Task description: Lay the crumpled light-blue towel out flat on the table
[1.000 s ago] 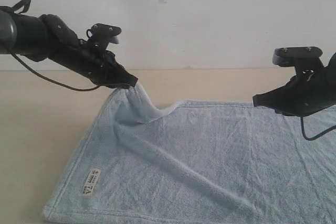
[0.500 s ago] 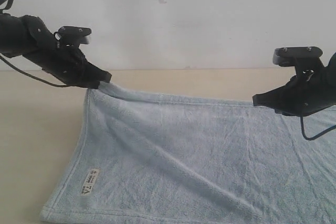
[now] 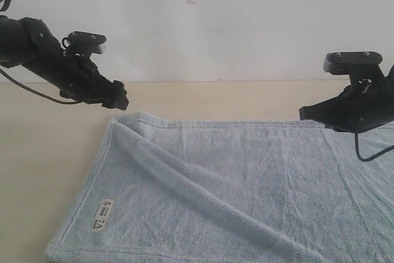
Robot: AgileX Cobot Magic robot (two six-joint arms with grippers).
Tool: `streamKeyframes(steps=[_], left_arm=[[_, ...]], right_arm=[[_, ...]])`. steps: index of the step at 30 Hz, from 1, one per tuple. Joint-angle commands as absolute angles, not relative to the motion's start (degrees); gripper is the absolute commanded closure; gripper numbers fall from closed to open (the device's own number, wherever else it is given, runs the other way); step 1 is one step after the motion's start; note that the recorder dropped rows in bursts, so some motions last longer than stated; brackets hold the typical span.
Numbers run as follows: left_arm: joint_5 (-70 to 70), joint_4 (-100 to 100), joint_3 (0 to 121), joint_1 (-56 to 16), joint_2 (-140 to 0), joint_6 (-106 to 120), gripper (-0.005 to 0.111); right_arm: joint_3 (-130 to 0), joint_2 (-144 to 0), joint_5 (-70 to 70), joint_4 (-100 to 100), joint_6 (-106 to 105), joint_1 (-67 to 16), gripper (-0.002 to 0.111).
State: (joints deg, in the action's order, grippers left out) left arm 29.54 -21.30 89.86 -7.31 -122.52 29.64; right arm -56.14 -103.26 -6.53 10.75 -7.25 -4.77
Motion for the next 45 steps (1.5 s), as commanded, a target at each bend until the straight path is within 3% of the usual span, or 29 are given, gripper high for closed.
streamKeyframes(steps=[1, 4, 5, 10, 25, 38, 45], left_arm=[[32.2, -36.8, 90.0, -7.3, -123.2, 32.3, 0.044], [35.5, -46.1, 90.0, -8.9, -124.7, 46.2, 0.096], [35.8, -46.0, 90.0, -9.3, -125.2, 50.3, 0.102], [35.4, -46.1, 90.0, -9.8, -127.6, 51.0, 0.103], [18.9, -51.8, 90.0, -9.9, -132.5, 51.2, 0.103], [13.4, -46.5, 90.0, -9.6, -132.5, 51.2, 0.103], [16.6, -46.3, 90.0, -6.2, -132.3, 51.5, 0.103]], right_arm=[[-56.7, -103.7, -2.0, 10.7, -0.5, 4.8, 0.109], [-61.7, -108.0, -11.2, 10.6, -2.9, 12.7, 0.109], [-63.4, -109.5, -14.2, 10.6, -3.8, 14.5, 0.109], [-71.0, -116.2, -23.3, 11.0, -9.5, 19.4, 0.109], [-73.9, -122.9, -18.9, 11.7, -11.9, 19.5, 0.109], [-86.4, -130.9, -28.6, 11.9, -12.6, 19.5, 0.109], [-87.5, -127.2, -28.0, 14.0, -14.8, 19.5, 0.109]])
